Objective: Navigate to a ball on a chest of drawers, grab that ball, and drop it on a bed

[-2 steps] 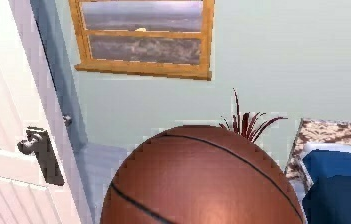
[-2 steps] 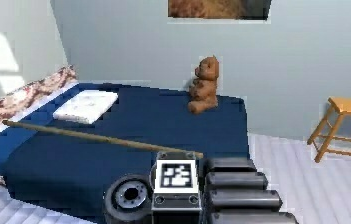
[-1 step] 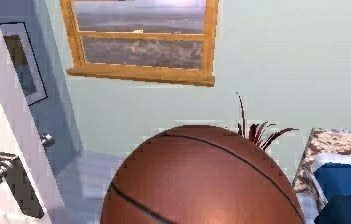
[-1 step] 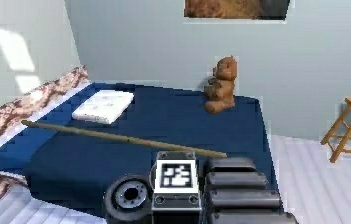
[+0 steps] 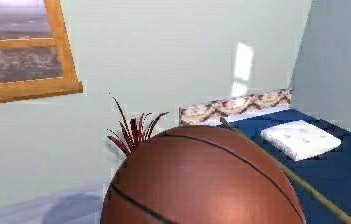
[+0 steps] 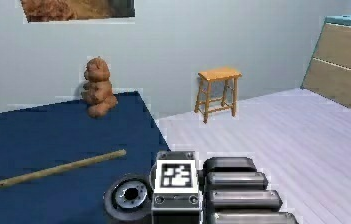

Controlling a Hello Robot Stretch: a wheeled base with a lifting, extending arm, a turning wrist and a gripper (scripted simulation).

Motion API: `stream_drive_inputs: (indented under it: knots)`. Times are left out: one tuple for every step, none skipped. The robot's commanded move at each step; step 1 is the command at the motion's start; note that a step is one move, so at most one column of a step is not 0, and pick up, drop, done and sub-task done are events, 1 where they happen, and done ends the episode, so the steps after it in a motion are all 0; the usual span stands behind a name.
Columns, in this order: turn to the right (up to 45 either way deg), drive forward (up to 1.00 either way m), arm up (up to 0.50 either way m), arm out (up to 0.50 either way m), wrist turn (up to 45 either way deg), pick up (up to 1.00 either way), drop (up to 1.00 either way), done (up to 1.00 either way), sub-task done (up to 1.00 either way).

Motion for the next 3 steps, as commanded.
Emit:
stream_drive_inputs:
  knots:
    - [0.0,0.7,0.0,0.0,0.0,0.0,0.0,0.0,0.0]
    - [45.0,0.0,0.0,0.0,0.0,0.0,0.0,0.0,0.0]
    - [45.0,0.0,0.0,0.0,0.0,0.0,0.0,0.0,0.0]
